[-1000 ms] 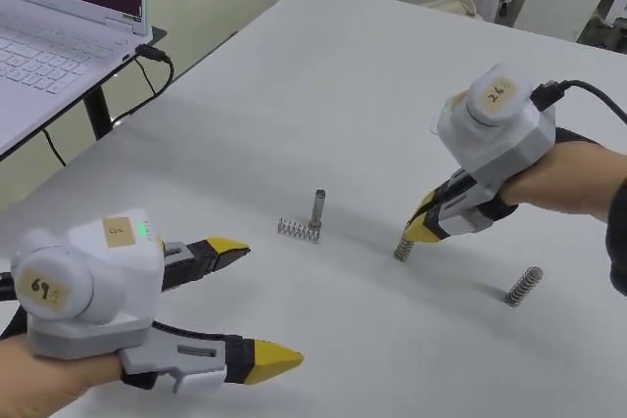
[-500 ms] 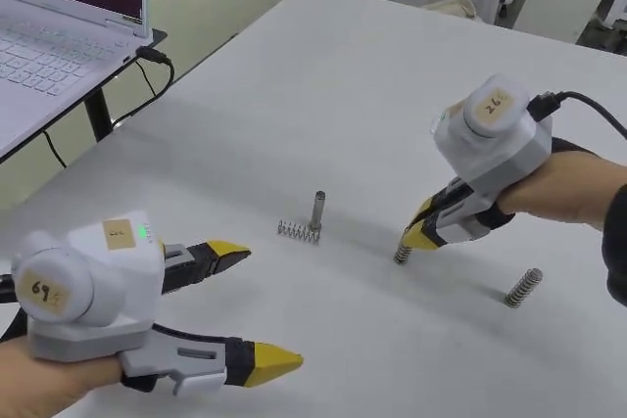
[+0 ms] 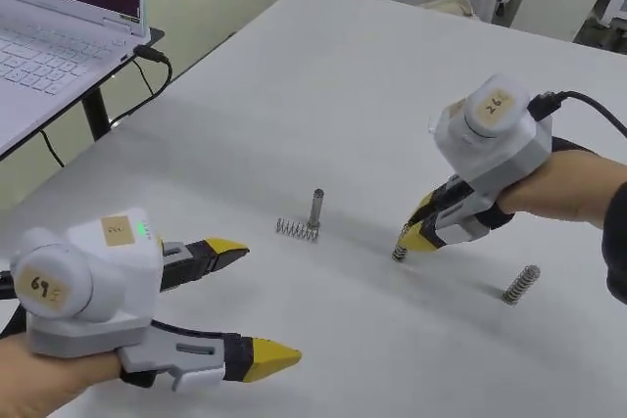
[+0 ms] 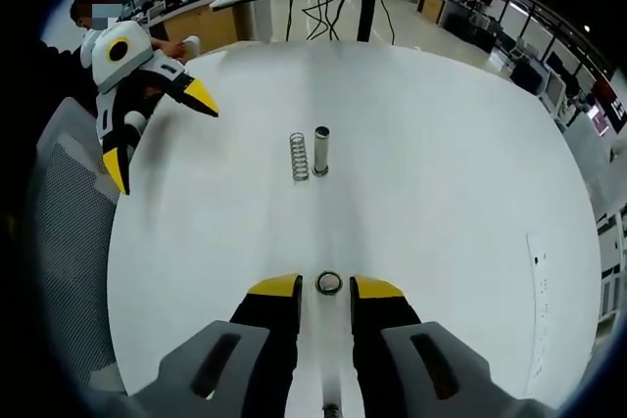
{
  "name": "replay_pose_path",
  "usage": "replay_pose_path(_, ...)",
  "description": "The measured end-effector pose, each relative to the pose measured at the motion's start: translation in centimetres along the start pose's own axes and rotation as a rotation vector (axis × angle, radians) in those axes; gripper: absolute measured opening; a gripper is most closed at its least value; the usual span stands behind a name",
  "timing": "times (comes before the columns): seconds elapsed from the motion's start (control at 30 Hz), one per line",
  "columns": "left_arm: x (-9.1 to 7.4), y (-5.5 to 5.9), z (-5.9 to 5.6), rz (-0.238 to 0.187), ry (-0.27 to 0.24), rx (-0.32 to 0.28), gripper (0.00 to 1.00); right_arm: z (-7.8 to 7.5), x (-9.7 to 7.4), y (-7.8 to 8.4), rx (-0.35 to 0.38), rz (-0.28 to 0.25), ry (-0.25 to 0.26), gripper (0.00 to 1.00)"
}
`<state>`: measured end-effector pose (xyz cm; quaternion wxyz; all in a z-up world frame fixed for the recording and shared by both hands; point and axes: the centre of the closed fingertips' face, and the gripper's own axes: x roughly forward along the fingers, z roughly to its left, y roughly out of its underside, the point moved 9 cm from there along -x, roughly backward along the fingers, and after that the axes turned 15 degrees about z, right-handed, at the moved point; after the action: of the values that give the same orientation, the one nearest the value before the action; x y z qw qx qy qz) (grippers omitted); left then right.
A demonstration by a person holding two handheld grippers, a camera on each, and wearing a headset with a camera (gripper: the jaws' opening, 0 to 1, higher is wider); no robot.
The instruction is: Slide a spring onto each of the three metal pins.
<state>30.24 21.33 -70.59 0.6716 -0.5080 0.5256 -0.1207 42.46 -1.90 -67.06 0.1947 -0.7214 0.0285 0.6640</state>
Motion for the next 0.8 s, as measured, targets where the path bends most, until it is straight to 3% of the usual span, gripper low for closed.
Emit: replay_pose_path(0.8, 0.3, -0.8, 0.4, 0.003, -0.009, 0.014, 0.68, 1.0, -3.8, 0.2, 0.001, -0.088, 0.079, 0.22)
